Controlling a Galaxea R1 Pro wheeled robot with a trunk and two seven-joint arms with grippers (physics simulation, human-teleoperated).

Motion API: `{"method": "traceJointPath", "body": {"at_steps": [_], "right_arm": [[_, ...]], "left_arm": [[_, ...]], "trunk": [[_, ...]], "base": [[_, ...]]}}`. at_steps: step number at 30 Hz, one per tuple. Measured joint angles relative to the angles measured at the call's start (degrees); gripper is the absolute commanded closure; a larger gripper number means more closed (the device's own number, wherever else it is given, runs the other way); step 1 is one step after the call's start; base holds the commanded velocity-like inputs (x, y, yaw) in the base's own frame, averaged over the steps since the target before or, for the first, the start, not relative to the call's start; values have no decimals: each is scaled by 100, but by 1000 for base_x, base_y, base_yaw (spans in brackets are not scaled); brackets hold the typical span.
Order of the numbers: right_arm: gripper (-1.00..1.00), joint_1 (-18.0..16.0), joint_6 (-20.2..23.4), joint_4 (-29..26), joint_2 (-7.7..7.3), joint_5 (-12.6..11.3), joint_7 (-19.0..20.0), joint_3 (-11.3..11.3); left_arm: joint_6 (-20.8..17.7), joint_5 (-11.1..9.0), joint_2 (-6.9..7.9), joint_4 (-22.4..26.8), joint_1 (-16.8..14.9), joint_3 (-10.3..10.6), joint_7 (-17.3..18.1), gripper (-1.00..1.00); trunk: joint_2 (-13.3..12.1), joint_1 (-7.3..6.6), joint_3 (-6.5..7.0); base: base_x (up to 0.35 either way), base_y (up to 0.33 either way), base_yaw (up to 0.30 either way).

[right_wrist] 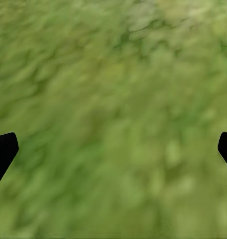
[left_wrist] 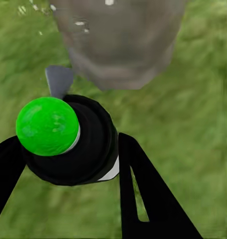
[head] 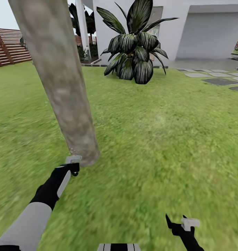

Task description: In the garden, pick up the pesticide atomizer on the floor and spray pesticide onto both trees until each tree trunk is fully covered.

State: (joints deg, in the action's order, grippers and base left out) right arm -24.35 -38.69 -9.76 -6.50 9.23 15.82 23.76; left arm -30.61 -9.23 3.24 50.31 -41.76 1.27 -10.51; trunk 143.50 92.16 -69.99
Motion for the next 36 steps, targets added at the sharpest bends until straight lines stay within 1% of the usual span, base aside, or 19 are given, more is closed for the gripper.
{"method": "traceJointPath", "body": {"at_steps": [3, 7, 9, 11, 12, 13, 15, 17, 19, 21, 23, 24, 25, 27, 28, 29, 31, 33, 36], "right_arm": [[-100, 0, 2, 0, 0, 0, 0, 1], [-100, 0, 2, 0, 0, 0, 0, 4], [-100, 0, 1, 0, 0, 0, 0, 1], [-100, 0, 0, 0, 0, 0, 0, 3], [-100, 0, 0, 0, 0, 1, 0, 1], [-100, 0, 0, 0, 0, 0, 0, 1], [-100, 0, 1, 0, 0, 0, 0, 4], [-100, 0, 0, 0, 0, 0, 0, 4], [-100, 0, 1, 0, 0, 0, 0, 3], [-100, 0, 2, 0, 0, 0, 0, 1], [-100, 0, 2, 0, 0, 0, 0, 1], [-100, -1, 2, 0, 0, 0, 0, 0], [-100, -1, 2, 0, 0, 0, 0, 2], [-100, 0, 2, 0, 0, 0, 0, 3], [-100, 0, 2, 0, 0, 0, 0, 2], [-100, 0, 2, 0, 0, 0, 0, 0], [-100, 0, 0, 0, 0, 0, 0, 1], [-100, 0, 1, 0, 0, 0, 0, -1], [-100, 0, 1, 0, 0, 0, 0, 0]], "left_arm": [[-112, 13, -109, 580, -7, 4, 6, 100], [-144, 8, -114, 902, -4, 2, 30, 100], [-285, -38, -58, 1213, -1, -32, 67, 100], [-435, -73, 29, 1314, 0, -60, 111, 100], [-485, -48, 135, 1348, 0, -161, 137, 100], [-517, -46, 258, 1369, -1, -381, 156, 100], [-533, -102, 309, 1475, 0, -565, 162, 100], [-591, -125, 308, 1587, 1, -609, 164, 100], [-763, -141, 276, 1832, 1, -532, 165, 100], [-934, -166, 243, 1902, 1, -221, 197, 100], [-981, -184, 230, 2000, 1, 201, 255, 100], [-1004, -152, 230, 2102, 1, 287, 267, 100], [-1025, -153, 239, 2177, 1, 311, 272, 100], [-1054, -305, 296, 2307, 6, 287, 277, 100], [-1067, -472, 327, 2343, 9, 147, 280, 100], [-1073, -568, 386, 2358, 9, -10, 283, 100], [-1073, -696, 511, 2365, 9, -140, 329, 100], [-1077, -775, 573, 2427, 9, -180, 504, 100], [-1331, -795, 529, 2569, 10, -101, 541, 100]], "trunk": [[0, 0, 0], [0, 0, 0], [0, 0, 0], [0, 1, -1], [0, 0, 0], [0, 0, 0], [0, 0, 0], [0, 0, 0], [0, 0, 0], [0, 1, -1], [0, 0, 0], [0, 0, 0], [0, 0, 0], [0, 0, -1], [0, 0, 0], [0, 0, 0], [0, 1, -1], [0, 0, 0], [0, 0, -1]], "base": [[78, -102, 35], [6, -7, 2], [0, 0, 0], [0, 0, 0], [0, 0, 0], [0, 0, 0], [0, 0, 0], [0, 0, 0], [0, 0, 0], [0, 0, 0], [0, 0, 0], [0, 0, 0], [0, 0, 0], [0, 0, 0], [0, 0, 0], [0, 0, 0], [0, 0, 0], [0, 0, 0], [0, 0, 0]]}}
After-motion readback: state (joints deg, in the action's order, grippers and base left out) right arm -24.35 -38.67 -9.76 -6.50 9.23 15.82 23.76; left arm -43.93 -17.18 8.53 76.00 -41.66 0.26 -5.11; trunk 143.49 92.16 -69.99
